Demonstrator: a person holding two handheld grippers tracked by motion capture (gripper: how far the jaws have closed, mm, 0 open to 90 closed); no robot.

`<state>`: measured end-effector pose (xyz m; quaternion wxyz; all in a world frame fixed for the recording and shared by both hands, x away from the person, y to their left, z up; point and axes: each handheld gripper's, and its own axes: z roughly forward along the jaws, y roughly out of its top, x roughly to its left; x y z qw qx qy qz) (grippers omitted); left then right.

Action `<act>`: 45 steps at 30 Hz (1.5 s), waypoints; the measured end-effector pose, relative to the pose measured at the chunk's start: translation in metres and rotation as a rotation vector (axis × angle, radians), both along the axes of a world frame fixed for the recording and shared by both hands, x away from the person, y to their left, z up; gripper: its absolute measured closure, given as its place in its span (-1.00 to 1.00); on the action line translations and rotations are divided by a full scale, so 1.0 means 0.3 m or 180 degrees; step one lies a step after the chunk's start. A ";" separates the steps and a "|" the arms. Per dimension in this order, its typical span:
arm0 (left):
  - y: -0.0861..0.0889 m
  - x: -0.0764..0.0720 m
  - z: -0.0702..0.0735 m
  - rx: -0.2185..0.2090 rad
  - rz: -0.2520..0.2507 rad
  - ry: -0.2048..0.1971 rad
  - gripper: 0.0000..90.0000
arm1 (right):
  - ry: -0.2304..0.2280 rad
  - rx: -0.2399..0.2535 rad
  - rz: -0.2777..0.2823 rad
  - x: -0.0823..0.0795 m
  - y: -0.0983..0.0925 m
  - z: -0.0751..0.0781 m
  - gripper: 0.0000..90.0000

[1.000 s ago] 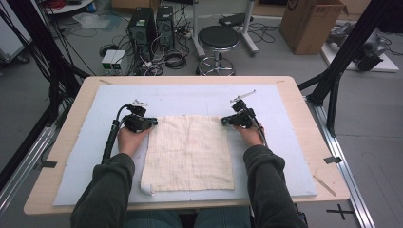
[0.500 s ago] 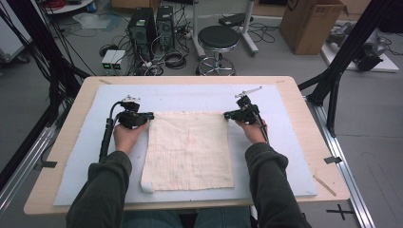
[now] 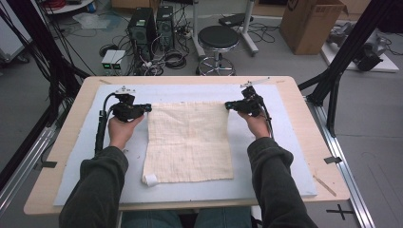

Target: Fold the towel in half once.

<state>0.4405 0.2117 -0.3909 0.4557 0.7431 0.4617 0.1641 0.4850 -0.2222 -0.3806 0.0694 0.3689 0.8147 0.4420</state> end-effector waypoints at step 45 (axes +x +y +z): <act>0.004 -0.223 0.002 -0.0029 -0.0482 -0.0240 0.93 | 0.0041 0.0285 0.0566 -0.182 -0.024 -0.004 0.91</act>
